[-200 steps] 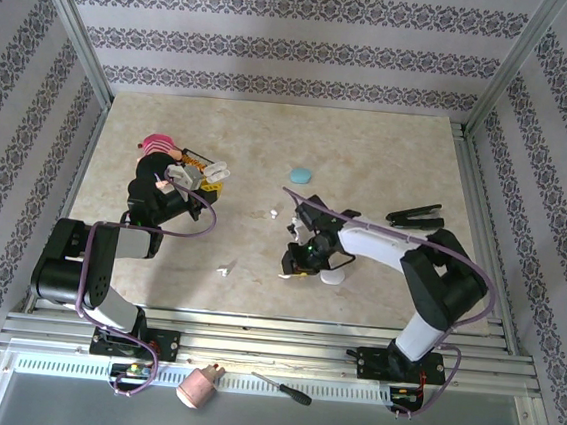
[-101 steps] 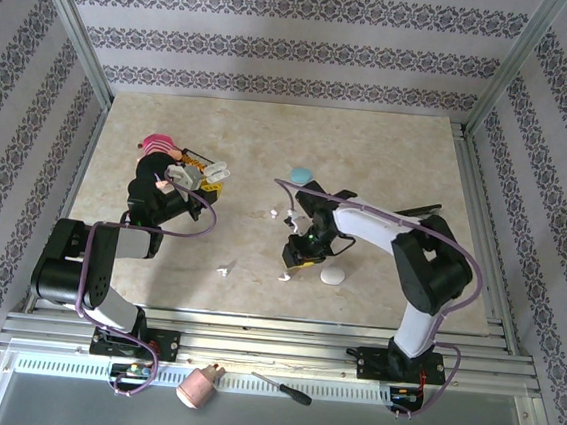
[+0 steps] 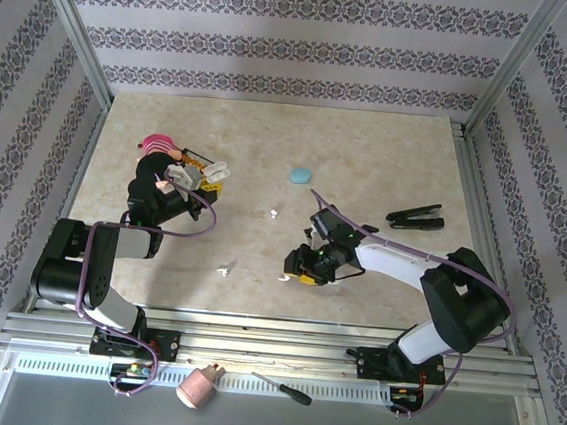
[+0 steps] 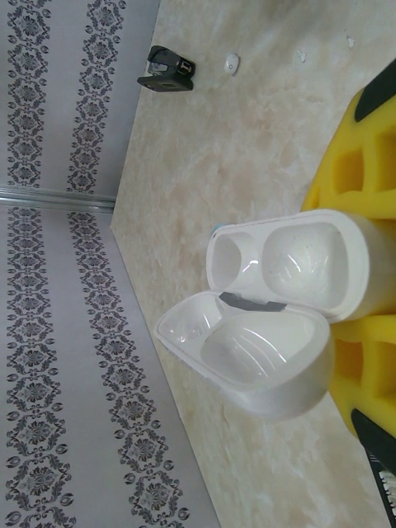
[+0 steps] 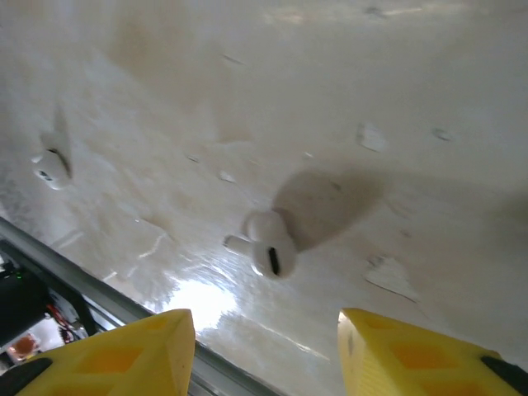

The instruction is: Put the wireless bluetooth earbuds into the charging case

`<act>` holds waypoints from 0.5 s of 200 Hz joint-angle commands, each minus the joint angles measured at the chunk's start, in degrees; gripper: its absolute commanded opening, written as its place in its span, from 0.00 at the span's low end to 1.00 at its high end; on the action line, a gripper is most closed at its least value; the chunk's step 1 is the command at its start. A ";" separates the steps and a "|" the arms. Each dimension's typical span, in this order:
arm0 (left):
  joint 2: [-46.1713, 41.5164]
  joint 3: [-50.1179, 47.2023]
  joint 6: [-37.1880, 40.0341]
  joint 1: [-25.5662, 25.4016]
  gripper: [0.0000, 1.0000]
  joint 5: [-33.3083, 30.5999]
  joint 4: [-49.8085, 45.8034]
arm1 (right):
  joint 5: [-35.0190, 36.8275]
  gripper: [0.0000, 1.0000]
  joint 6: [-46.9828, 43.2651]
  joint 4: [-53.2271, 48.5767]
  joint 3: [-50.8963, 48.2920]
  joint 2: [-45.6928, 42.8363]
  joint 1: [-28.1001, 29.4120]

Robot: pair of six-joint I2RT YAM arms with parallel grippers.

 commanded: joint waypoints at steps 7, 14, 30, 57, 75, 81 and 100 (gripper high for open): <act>-0.14 0.05 -0.78 0.78 0.04 1.57 3.73 | -0.94 0.48 1.34 1.68 1.48 2.56 0.87; -0.12 0.09 -0.71 0.78 0.04 1.50 3.69 | -1.38 0.47 1.17 1.78 1.72 3.10 0.83; -0.29 -0.07 -0.53 0.85 0.04 1.32 3.54 | -1.75 0.46 0.88 1.81 2.28 4.16 1.03; -0.45 0.01 -0.34 0.83 0.04 1.25 3.31 | -2.41 0.42 0.63 2.32 3.07 5.89 1.14; -0.23 0.05 -0.34 0.78 0.04 1.24 3.36 | -2.42 0.40 0.37 2.20 4.27 6.64 1.62; -0.25 0.08 -0.34 0.83 0.04 1.27 3.19 | -2.48 0.39 0.27 2.04 4.58 6.85 1.67; -0.12 0.13 -0.25 0.80 0.04 1.35 3.05 | -2.41 0.38 0.02 2.15 5.34 7.64 1.88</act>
